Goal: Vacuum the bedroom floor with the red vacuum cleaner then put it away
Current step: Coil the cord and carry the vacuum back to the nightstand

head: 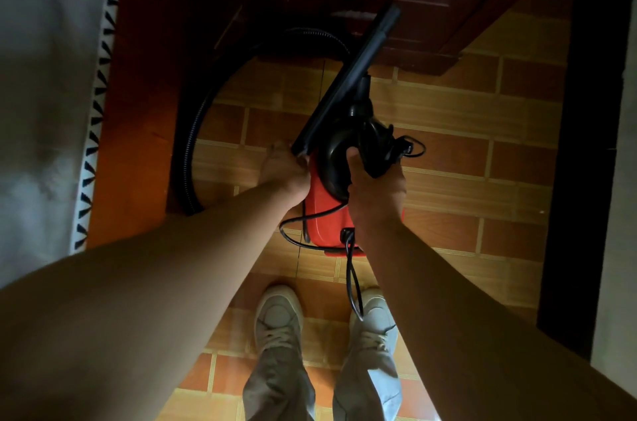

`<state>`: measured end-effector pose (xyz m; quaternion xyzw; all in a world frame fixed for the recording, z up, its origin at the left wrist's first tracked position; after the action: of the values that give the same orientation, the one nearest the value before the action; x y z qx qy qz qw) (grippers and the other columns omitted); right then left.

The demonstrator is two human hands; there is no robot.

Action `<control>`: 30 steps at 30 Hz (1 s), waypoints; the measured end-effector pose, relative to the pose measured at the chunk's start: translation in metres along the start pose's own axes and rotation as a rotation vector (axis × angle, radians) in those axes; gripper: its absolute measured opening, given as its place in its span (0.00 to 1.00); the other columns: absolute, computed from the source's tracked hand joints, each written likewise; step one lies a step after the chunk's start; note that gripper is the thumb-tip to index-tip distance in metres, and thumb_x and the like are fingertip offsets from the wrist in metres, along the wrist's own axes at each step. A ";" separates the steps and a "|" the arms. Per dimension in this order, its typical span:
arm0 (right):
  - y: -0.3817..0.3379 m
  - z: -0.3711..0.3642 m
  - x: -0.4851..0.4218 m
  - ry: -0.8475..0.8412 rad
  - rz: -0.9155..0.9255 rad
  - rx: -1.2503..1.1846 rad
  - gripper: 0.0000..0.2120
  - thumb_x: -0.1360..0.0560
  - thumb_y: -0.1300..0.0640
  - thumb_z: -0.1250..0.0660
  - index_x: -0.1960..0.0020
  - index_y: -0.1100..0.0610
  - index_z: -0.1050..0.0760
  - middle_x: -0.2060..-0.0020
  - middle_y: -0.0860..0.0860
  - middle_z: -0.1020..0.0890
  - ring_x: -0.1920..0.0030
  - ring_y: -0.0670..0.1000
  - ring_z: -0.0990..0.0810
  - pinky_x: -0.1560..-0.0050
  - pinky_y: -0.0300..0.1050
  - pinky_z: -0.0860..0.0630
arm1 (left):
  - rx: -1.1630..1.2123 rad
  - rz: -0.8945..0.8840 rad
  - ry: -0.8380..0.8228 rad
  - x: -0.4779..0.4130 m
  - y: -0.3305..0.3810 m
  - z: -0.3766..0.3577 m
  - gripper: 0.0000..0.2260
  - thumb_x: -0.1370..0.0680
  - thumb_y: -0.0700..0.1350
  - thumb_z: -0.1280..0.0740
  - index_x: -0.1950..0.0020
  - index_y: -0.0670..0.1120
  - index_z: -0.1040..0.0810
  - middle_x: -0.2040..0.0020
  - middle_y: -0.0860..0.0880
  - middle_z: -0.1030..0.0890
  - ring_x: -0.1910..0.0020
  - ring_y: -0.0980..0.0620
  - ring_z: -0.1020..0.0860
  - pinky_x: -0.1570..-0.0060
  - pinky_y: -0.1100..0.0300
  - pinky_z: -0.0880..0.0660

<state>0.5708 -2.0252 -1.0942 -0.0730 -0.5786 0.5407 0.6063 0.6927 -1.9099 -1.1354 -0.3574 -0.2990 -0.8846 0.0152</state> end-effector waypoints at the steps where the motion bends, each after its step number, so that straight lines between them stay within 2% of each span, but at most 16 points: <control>1: 0.000 -0.001 0.002 -0.001 -0.003 0.005 0.28 0.27 0.40 0.24 0.31 0.48 0.26 0.46 0.53 0.14 0.45 0.59 0.14 0.44 0.60 0.17 | 0.017 -0.008 0.007 0.002 -0.001 0.002 0.14 0.16 0.48 0.38 0.30 0.48 0.30 0.36 0.45 0.23 0.47 0.45 0.19 0.65 0.63 0.28; 3: 0.000 -0.002 0.003 -0.003 -0.015 0.000 0.30 0.28 0.39 0.25 0.31 0.48 0.26 0.44 0.52 0.14 0.44 0.59 0.15 0.44 0.58 0.16 | 0.033 -0.029 0.035 0.009 -0.002 0.007 0.14 0.16 0.48 0.39 0.30 0.49 0.30 0.37 0.45 0.23 0.47 0.45 0.18 0.69 0.67 0.30; 6: -0.001 0.003 0.002 0.008 -0.030 0.010 0.29 0.26 0.43 0.24 0.28 0.50 0.27 0.41 0.49 0.16 0.42 0.53 0.17 0.45 0.45 0.21 | 0.082 -0.107 0.066 0.026 0.002 0.010 0.13 0.15 0.46 0.39 0.31 0.47 0.30 0.39 0.48 0.22 0.54 0.51 0.19 0.69 0.69 0.29; 7: -0.002 0.006 0.002 0.006 -0.024 0.016 0.29 0.25 0.44 0.24 0.28 0.51 0.27 0.41 0.48 0.16 0.42 0.51 0.18 0.46 0.44 0.22 | 0.104 -0.138 0.069 0.033 0.003 0.009 0.13 0.15 0.45 0.40 0.31 0.47 0.29 0.39 0.48 0.22 0.54 0.53 0.19 0.67 0.71 0.29; 10: -0.004 0.014 0.004 -0.002 0.001 0.049 0.26 0.24 0.46 0.25 0.30 0.52 0.26 0.44 0.47 0.17 0.45 0.50 0.18 0.49 0.43 0.22 | 0.133 -0.217 0.075 0.048 0.004 0.001 0.12 0.15 0.44 0.39 0.33 0.45 0.26 0.36 0.47 0.22 0.44 0.57 0.23 0.54 0.77 0.30; 12: -0.007 0.020 0.005 0.001 0.015 0.097 0.24 0.24 0.46 0.25 0.33 0.54 0.26 0.46 0.48 0.17 0.46 0.52 0.17 0.49 0.46 0.19 | 0.148 -0.256 0.083 0.059 0.007 -0.005 0.12 0.16 0.44 0.37 0.33 0.43 0.25 0.37 0.47 0.21 0.43 0.57 0.24 0.49 0.79 0.32; 15: -0.010 0.026 0.003 -0.019 0.014 0.163 0.24 0.26 0.47 0.24 0.36 0.57 0.26 0.47 0.52 0.16 0.48 0.55 0.16 0.48 0.54 0.17 | 0.153 -0.313 0.106 0.073 0.013 -0.010 0.12 0.16 0.44 0.36 0.34 0.44 0.24 0.41 0.49 0.20 0.42 0.56 0.22 0.44 0.70 0.29; 17: -0.012 0.030 0.000 -0.058 0.018 0.199 0.23 0.26 0.48 0.23 0.38 0.57 0.26 0.49 0.53 0.16 0.51 0.54 0.15 0.51 0.54 0.16 | 0.155 -0.360 0.133 0.079 0.017 -0.013 0.10 0.17 0.45 0.36 0.36 0.46 0.23 0.44 0.53 0.21 0.44 0.57 0.22 0.43 0.65 0.25; 21: -0.013 0.045 -0.011 -0.108 0.029 0.248 0.18 0.23 0.47 0.27 0.41 0.58 0.23 0.52 0.53 0.15 0.57 0.50 0.17 0.63 0.41 0.24 | 0.150 -0.378 0.090 0.087 0.024 -0.026 0.10 0.17 0.46 0.36 0.37 0.47 0.24 0.44 0.53 0.20 0.46 0.58 0.21 0.42 0.60 0.23; 23: -0.010 0.050 -0.017 -0.146 0.050 0.279 0.17 0.21 0.45 0.30 0.42 0.58 0.23 0.54 0.54 0.15 0.59 0.49 0.18 0.68 0.38 0.28 | 0.165 -0.380 0.110 0.091 0.026 -0.031 0.09 0.17 0.46 0.36 0.38 0.46 0.23 0.46 0.51 0.18 0.48 0.57 0.20 0.44 0.56 0.21; 27: -0.006 0.055 -0.028 -0.226 0.113 0.328 0.17 0.20 0.42 0.32 0.43 0.56 0.21 0.55 0.54 0.15 0.54 0.54 0.16 0.59 0.45 0.23 | 0.196 -0.356 0.153 0.097 0.025 -0.041 0.08 0.17 0.46 0.36 0.41 0.45 0.22 0.51 0.52 0.18 0.52 0.57 0.19 0.47 0.55 0.21; 30: -0.002 0.059 -0.040 -0.297 0.121 0.375 0.16 0.19 0.41 0.35 0.48 0.55 0.21 0.60 0.51 0.17 0.59 0.52 0.19 0.58 0.47 0.26 | 0.239 -0.326 0.105 0.105 0.024 -0.049 0.04 0.16 0.46 0.37 0.43 0.49 0.25 0.51 0.53 0.20 0.52 0.57 0.20 0.50 0.57 0.21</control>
<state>0.5361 -2.0875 -1.0986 0.0863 -0.5455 0.6786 0.4842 0.5898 -1.9363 -1.0837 -0.2535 -0.4547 -0.8509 -0.0702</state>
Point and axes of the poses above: each hand's wrist, its own x-axis away from the middle knuckle, its own z-axis out of the back of the hand, y = z × x, the point moved 5 cm from there along -x, towards the middle knuckle
